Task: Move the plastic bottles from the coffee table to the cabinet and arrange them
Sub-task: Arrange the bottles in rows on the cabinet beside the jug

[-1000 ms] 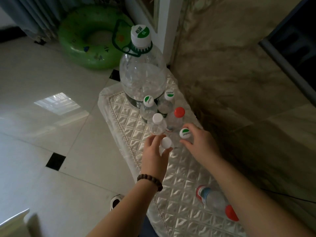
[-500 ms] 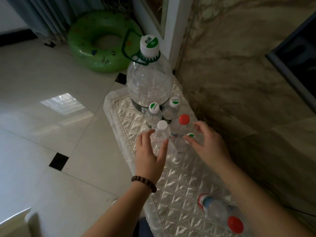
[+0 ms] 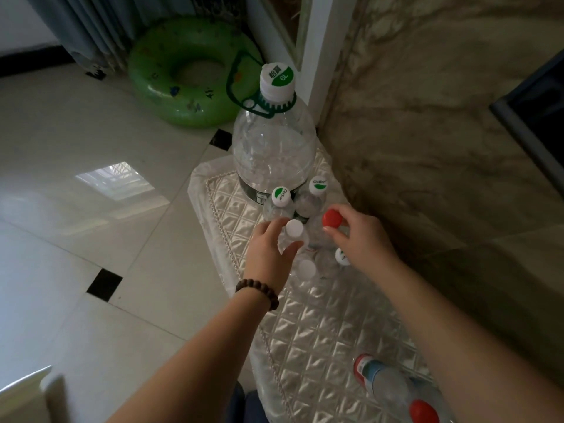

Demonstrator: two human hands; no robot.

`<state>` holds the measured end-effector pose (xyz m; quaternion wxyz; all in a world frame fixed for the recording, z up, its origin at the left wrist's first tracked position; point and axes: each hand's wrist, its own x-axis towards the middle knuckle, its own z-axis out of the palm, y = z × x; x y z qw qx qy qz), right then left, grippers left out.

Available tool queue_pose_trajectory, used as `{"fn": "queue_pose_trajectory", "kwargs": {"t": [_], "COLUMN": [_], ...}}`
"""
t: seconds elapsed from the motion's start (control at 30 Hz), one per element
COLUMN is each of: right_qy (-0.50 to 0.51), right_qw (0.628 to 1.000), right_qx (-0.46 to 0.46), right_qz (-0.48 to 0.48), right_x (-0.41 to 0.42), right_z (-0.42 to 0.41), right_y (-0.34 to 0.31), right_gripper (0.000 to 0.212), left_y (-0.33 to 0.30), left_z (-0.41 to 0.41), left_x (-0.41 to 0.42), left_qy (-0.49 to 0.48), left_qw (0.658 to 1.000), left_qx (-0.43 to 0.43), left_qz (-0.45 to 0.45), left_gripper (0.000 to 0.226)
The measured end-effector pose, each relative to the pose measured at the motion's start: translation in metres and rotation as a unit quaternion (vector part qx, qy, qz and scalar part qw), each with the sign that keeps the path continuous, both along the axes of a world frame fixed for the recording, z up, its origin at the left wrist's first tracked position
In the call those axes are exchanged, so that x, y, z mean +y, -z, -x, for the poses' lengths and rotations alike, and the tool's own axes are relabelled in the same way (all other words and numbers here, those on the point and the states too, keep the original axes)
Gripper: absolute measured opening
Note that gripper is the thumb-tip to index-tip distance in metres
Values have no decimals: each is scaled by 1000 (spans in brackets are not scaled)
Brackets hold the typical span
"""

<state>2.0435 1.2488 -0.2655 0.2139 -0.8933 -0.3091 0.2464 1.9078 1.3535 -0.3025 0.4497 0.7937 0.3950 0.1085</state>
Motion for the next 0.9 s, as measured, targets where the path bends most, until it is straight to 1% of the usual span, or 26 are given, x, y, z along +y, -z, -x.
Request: {"fn": "queue_pose_trajectory", "kwargs": {"t": [0.27,0.4,0.53,0.6,0.67,0.7,0.73,0.8,0.87,0.9], "right_qy": [-4,2,2,11,15,11,-1,-42,-66,-62], "right_qw": [1000,1000,1000,999,992,988,988,992,994,995], "right_qx": [9,16,13,-18,-85,-102,-99,-61,-26,-12], "right_qz": [-9,-9,-18,-42,-90,-111,-119,-102,-80,-74], "right_x": [3,4,2,-4,-16,-22,-27,-33,-32,-30], "right_z": [4,5,5,9,22,31,43,66,83,88], "right_y": [-1,-1,-4,-12,-23,-28,-31,-28,-16,-10], "right_gripper": [39,43,54,54,46,42,41,42,47,51], "left_y": [4,5,5,4,5,7,9,16,21,23], "left_z": [1,0,4,13,26,33,40,50,57,59], "left_x": [2,2,3,1,-2,-4,-6,-9,-13,-14], "left_qy": [4,11,28,10,-24,-33,-32,-6,31,45], "left_qw": [1000,1000,1000,1000,1000,999,999,999,997,996], "left_qx": [-1,1,-5,-12,-14,-8,2,27,58,70], "left_qz": [-16,-17,-5,4,13,15,18,31,40,41], "left_gripper": [40,43,51,50,48,49,51,59,74,81]}}
